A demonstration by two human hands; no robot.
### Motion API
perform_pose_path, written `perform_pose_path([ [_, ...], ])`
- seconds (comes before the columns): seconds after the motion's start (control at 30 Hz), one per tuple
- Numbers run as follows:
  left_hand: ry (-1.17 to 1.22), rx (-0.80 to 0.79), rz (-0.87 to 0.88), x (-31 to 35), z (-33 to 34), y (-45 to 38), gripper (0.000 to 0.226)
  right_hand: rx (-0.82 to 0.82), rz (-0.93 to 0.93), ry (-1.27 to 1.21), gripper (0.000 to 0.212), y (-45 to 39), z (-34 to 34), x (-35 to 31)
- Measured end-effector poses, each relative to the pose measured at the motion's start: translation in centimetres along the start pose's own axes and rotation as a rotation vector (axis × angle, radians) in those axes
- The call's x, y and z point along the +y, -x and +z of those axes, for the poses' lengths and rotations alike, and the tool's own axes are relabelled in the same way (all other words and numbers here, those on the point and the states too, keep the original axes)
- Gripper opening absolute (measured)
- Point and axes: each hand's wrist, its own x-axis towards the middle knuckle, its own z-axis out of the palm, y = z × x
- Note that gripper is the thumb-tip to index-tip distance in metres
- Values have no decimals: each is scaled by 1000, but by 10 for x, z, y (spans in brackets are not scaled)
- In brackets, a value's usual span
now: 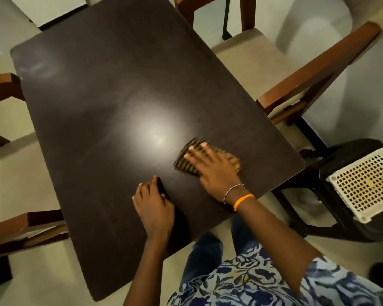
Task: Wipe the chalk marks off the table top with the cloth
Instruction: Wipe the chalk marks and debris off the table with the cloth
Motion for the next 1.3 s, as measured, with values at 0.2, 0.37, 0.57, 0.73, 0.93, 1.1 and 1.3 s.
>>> perform_pose_path([
  [0.2,26,-42,82,77,22,-7,58,59,250,-18,63,-18,-29,105],
  [0.37,2,-76,39,119,40,-6,67,65,239,-69,65,-66,-35,118],
  [0.57,-102,-81,-34,131,53,1,83,-49,192,-82,65,-172,-63,152],
  [0.73,-121,-64,-81,139,56,6,80,-57,159,-58,65,-183,-70,154],
  [0.93,-206,-58,-38,143,52,5,75,-46,83,-28,66,-110,-66,145],
  [1.1,-169,-33,-7,137,54,10,75,-76,38,-14,67,-30,-58,142],
  [1.3,-89,26,71,101,50,49,66,-71,280,-52,65,64,-47,149],
])
